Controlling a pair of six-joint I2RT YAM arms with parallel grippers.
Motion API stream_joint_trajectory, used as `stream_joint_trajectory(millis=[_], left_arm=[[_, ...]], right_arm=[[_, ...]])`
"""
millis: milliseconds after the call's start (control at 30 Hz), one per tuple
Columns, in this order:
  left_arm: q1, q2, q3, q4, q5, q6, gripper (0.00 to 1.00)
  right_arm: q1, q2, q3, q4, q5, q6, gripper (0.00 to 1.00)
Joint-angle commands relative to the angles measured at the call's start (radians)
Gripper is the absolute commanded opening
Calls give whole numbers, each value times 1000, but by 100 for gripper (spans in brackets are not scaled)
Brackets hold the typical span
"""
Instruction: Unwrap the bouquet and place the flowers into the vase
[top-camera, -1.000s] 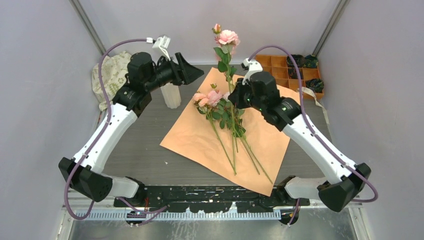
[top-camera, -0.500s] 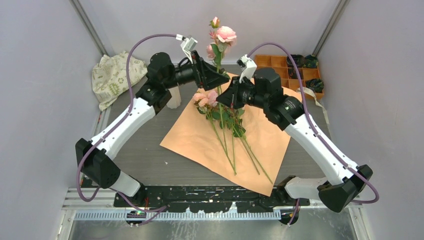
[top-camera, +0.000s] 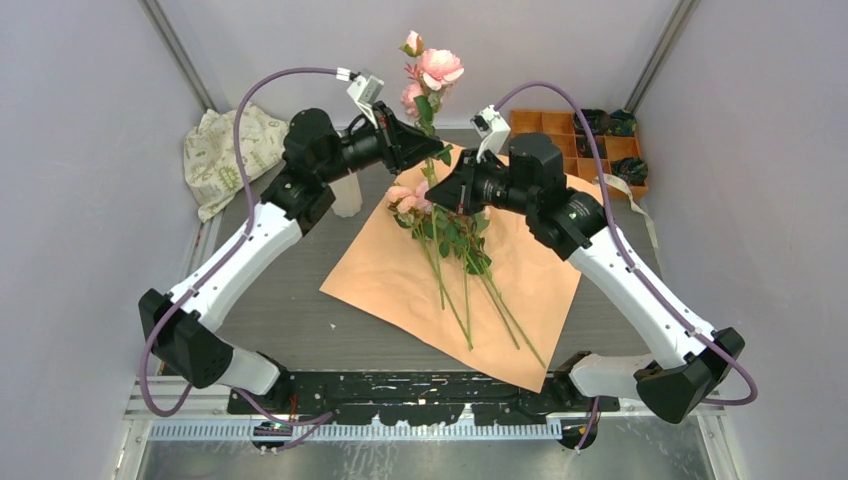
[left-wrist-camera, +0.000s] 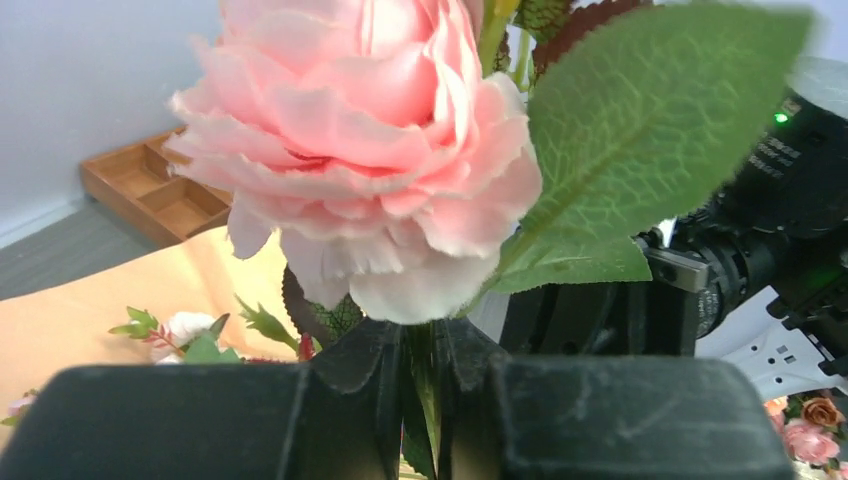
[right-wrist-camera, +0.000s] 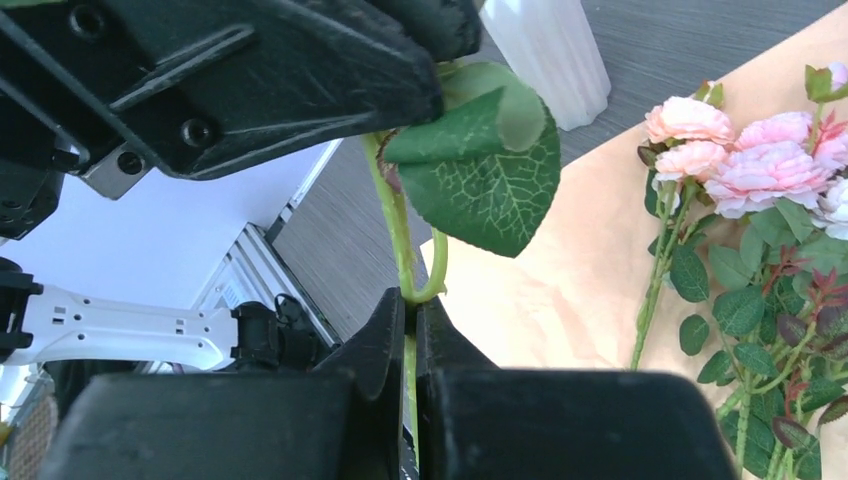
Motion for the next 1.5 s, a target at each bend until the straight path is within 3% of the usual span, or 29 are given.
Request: stream_joint_trajectory(millis=[0,133,167,200,400,600,900,1133,1467], left_arm=[[-14,-107,-13,22,-80,89,11],[-15,-159,-4,-41,-222,196,7],[-14,-170,1,-55,-279,228,6],[-15,-183,5,-68,-335,265,6],[-15,-198,96,-102,-717,482,6],[-16,-199,147,19,-924,678,6],[-17,-156,261,126,-963,898,7],[-18,-106,284,185,-975,985,7],[52,-54,229,218,-972,893,6]], right_arm=[[5,-32,14,78,-22,-2,12],[5,-58,-15,84,24,-13,80],[4,-69,-25,87,41,-19,94],[5,-78,-36,91,56,-22,99],[5,-102,-74,85,104,-42,100],[5,-107,-108,102,125,-47,99],[5,-114,-122,98,158,-54,100],[5,-90,-119,100,154,-46,100],[4,-85,-119,91,157,-51,100]])
